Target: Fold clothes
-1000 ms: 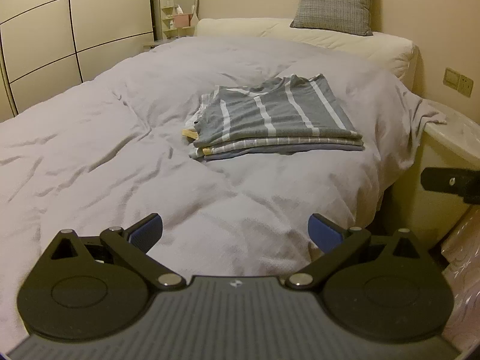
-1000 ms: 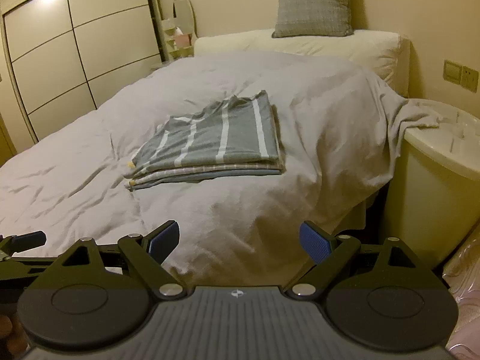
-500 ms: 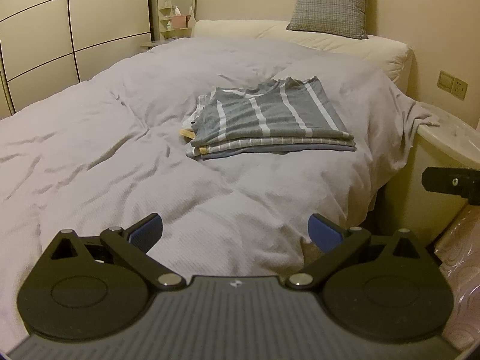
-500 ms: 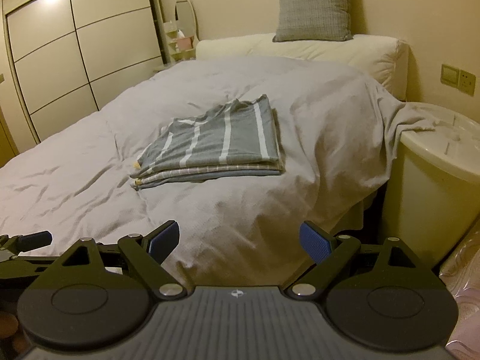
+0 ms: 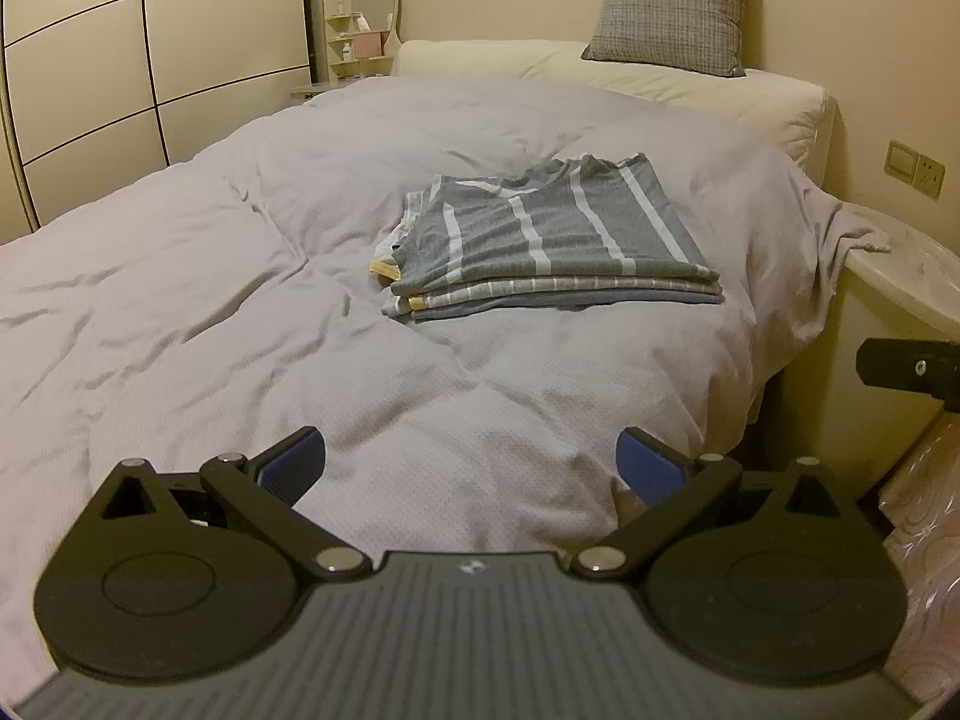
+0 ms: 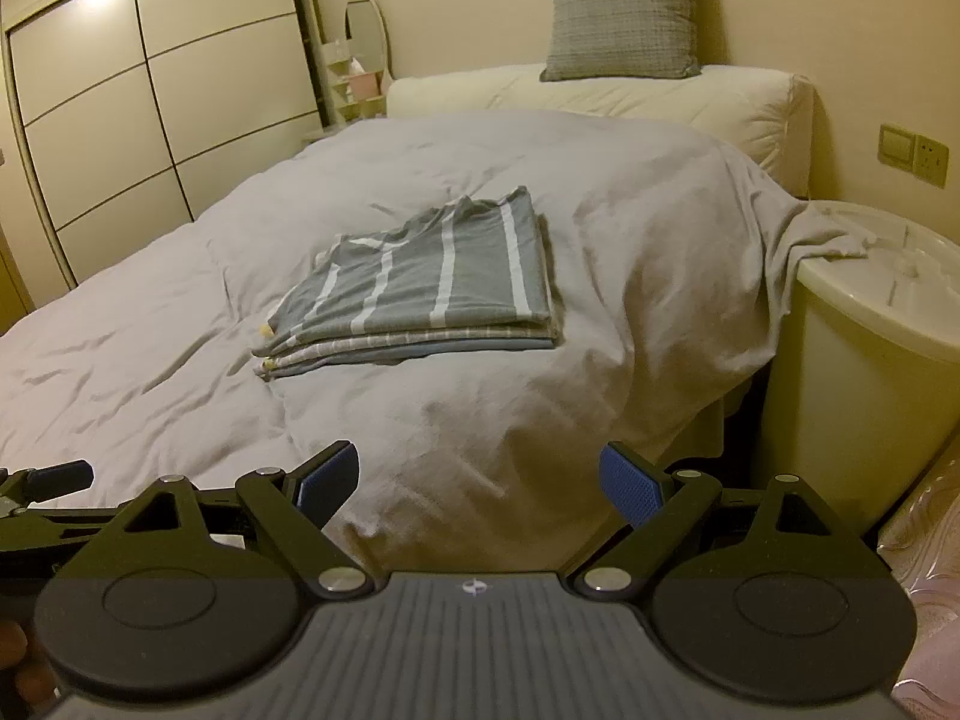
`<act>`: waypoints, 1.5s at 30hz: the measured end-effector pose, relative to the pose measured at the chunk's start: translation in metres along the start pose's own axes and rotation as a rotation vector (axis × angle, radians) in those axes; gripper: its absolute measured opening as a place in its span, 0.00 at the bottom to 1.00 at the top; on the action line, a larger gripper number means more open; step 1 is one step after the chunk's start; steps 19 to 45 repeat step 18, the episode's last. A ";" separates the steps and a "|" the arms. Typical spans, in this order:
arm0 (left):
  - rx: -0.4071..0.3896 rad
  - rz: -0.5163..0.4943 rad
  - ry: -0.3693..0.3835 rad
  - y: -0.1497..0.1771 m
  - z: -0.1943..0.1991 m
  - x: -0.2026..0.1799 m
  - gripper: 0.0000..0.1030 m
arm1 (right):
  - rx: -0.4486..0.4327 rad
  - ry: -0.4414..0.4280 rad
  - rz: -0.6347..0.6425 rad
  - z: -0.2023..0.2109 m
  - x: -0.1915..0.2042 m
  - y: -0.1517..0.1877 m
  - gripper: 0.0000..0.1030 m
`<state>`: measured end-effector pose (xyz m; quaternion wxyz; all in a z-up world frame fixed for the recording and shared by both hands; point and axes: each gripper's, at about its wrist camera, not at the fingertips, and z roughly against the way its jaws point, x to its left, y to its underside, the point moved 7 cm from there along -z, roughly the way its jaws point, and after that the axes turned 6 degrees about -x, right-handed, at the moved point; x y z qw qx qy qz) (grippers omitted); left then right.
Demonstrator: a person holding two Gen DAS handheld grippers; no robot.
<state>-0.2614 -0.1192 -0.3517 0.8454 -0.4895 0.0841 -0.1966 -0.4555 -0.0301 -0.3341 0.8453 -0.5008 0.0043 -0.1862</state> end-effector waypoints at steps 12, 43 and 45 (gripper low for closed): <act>-0.002 -0.006 -0.005 -0.001 -0.001 -0.003 0.99 | 0.001 0.000 -0.006 -0.001 -0.002 0.000 0.86; -0.011 -0.012 -0.023 0.000 -0.003 -0.003 0.99 | 0.000 0.004 -0.002 -0.003 -0.002 0.002 0.86; -0.011 -0.012 -0.023 0.000 -0.003 -0.003 0.99 | 0.000 0.004 -0.002 -0.003 -0.002 0.002 0.86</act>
